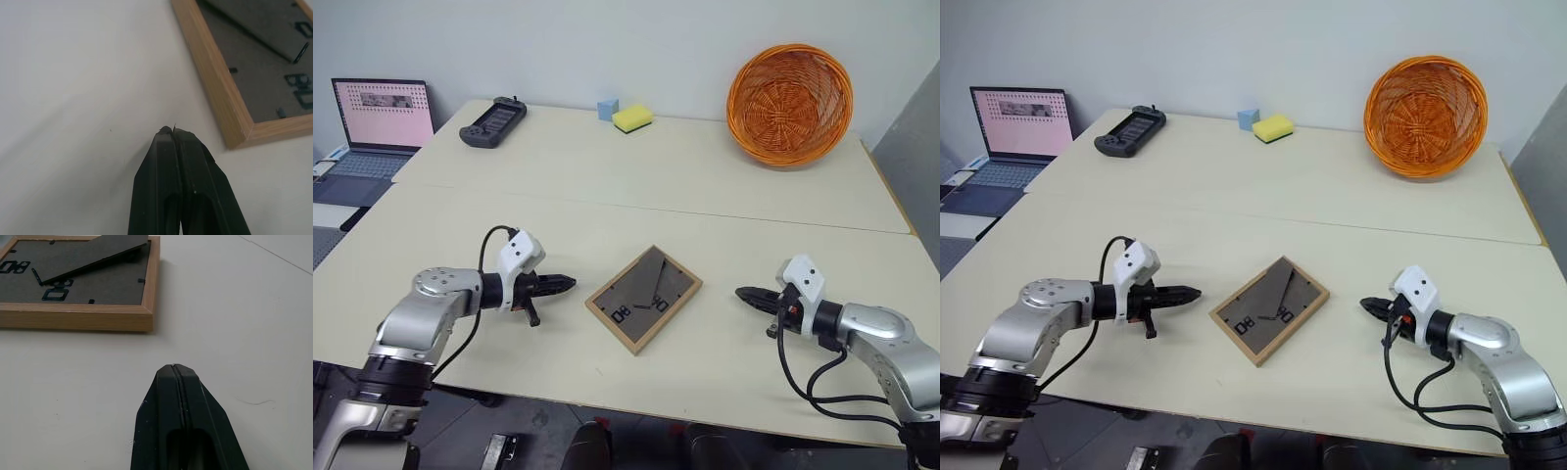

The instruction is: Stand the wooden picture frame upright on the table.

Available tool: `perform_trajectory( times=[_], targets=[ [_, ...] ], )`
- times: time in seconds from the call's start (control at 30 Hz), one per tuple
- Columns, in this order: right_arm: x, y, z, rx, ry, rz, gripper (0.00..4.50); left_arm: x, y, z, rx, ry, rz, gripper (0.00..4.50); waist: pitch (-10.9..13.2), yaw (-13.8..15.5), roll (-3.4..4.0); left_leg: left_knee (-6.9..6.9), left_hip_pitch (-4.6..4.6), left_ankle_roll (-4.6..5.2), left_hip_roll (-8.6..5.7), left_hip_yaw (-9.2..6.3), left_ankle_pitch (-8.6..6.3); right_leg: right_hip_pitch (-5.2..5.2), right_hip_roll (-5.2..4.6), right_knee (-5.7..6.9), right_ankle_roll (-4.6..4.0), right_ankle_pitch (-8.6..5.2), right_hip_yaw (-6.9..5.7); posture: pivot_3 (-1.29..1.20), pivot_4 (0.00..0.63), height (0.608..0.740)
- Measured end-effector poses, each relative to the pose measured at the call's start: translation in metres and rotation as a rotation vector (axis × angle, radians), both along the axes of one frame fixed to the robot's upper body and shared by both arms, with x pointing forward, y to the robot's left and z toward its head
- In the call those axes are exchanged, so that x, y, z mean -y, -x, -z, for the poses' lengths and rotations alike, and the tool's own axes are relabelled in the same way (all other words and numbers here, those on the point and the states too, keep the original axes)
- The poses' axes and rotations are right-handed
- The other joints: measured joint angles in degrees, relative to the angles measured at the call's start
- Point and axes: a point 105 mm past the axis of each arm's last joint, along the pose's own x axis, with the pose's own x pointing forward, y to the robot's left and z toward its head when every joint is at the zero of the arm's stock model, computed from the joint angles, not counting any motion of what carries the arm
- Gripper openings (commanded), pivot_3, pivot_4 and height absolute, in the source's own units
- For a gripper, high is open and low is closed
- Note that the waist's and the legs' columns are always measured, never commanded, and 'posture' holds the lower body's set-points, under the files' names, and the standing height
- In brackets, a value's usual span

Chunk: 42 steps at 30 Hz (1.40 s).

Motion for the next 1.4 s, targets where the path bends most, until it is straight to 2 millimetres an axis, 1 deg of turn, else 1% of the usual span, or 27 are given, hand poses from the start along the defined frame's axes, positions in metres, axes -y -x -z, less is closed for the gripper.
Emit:
perform_trajectory(
  times=[0.07, 0.13, 0.2, 0.33, 0.43, 0.63, 0.7, 0.77, 0.8, 0.87, 1.03, 1.3, 1.4],
  targets=[
    [-0.001, 0.000, 0.001, -0.004, -0.006, 0.002, 0.00, 0.002, -0.004, -0.002, 0.013, -0.011, 0.019, 0.01, 0.0, 0.0, 0.00, 0.00, 0.00, 0.00, 0.00, -0.01, 0.00, 0.00, 0.00, 0.01, 0.00, 0.00, -0.01, 0.00, 0.150, 0.740],
    [-0.007, 0.002, 0.007, -0.020, -0.005, -0.013, 0.00, 0.009, -0.011, -0.005, 0.036, -0.013, 0.048, 0.01, 0.0, 0.0, 0.00, 0.02, 0.00, 0.00, -0.01, 0.00, 0.00, 0.01, 0.00, 0.01, 0.00, 0.00, -0.01, 0.00, 0.150, 0.740],
    [-0.013, 0.004, 0.012, -0.036, -0.010, -0.031, 0.00, 0.015, -0.015, -0.003, 0.035, -0.017, 0.075, 0.01, 0.0, 0.0, 0.00, 0.03, 0.00, 0.00, -0.01, 0.01, 0.00, 0.00, 0.00, 0.02, 0.00, 0.00, 0.00, 0.00, 0.150, 0.740],
    [-0.015, 0.003, 0.013, -0.036, -0.006, -0.032, 0.00, 0.019, -0.023, 0.003, 0.020, -0.037, 0.105, 0.01, 0.0, -0.1, 0.00, 0.05, -0.01, 0.00, -0.01, -0.01, 0.01, 0.00, 0.02, 0.05, 0.00, 0.00, -0.02, 0.00, 0.150, 0.740],
    [-0.018, 0.000, 0.015, -0.037, -0.011, -0.027, 0.00, 0.025, -0.028, 0.003, 0.022, -0.059, 0.151, 0.01, 0.0, -0.1, 0.00, 0.07, -0.01, 0.00, -0.01, 0.00, 0.01, 0.00, 0.02, 0.05, 0.00, 0.00, -0.01, 0.00, 0.150, 0.740],
    [-0.023, -0.004, 0.011, -0.029, -0.029, -0.015, 0.00, 0.025, -0.030, 0.013, 0.007, -0.088, 0.187, 0.01, 0.0, -0.2, 0.00, 0.07, -0.01, 0.00, -0.01, -0.01, 0.01, 0.00, 0.02, 0.06, 0.00, 0.00, -0.02, 0.00, 0.150, 0.740],
    [-0.025, -0.008, 0.012, -0.019, -0.041, 0.004, 0.00, 0.031, -0.033, 0.012, 0.017, -0.084, 0.200, 0.01, 0.0, -0.1, 0.00, 0.10, -0.01, 0.01, -0.02, -0.02, 0.01, 0.02, 0.02, 0.06, 0.00, 0.00, -0.02, 0.00, 0.150, 0.740],
    [-0.031, -0.014, 0.021, -0.035, -0.046, 0.025, 0.00, 0.046, -0.033, 0.014, 0.019, -0.061, 0.237, 0.01, 0.0, -0.1, -0.01, 0.16, -0.03, 0.01, -0.04, -0.02, 0.01, 0.03, 0.01, 0.08, 0.00, 0.00, -0.01, 0.00, 0.150, 0.740],
    [-0.033, -0.014, 0.025, -0.048, -0.049, 0.027, 0.00, 0.050, -0.032, 0.015, 0.018, -0.054, 0.250, 0.01, 0.0, -0.1, -0.02, 0.19, -0.07, 0.01, -0.03, -0.04, 0.01, 0.02, 0.01, 0.08, 0.00, 0.00, -0.03, 0.00, 0.150, 0.740],
    [-0.034, -0.015, 0.031, -0.069, -0.049, 0.033, 0.00, 0.051, -0.032, 0.015, 0.017, -0.054, 0.258, 0.01, 0.0, -0.1, -0.01, 0.19, -0.10, 0.01, -0.03, -0.04, 0.01, -0.01, 0.01, 0.09, -0.01, 0.01, -0.03, 0.00, 0.150, 0.740],
    [-0.041, -0.027, 0.031, -0.052, -0.063, 0.050, 0.00, 0.062, -0.033, 0.015, 0.022, -0.050, 0.278, 0.01, 0.0, 0.0, -0.01, 0.31, -0.10, 0.01, -0.03, -0.06, 0.01, 0.00, 0.01, 0.15, -0.01, 0.01, -0.04, 0.00, 0.150, 0.740],
    [-0.049, -0.036, 0.030, -0.038, -0.068, 0.048, 0.00, 0.062, -0.033, 0.015, 0.021, -0.055, 0.281, 0.01, 0.0, -0.2, -0.01, 0.39, -0.11, 0.01, -0.03, -0.07, 0.01, 0.00, 0.02, 0.23, -0.01, 0.01, -0.04, 0.00, 0.150, 0.740],
    [-0.056, -0.042, 0.029, -0.032, -0.070, 0.038, 0.00, 0.062, -0.032, 0.015, 0.021, -0.056, 0.281, 0.01, 0.0, -0.4, -0.01, 0.42, -0.11, 0.01, -0.03, -0.08, 0.00, -0.01, 0.02, 0.28, -0.01, 0.01, -0.05, 0.00, 0.150, 0.740]
  ],
)
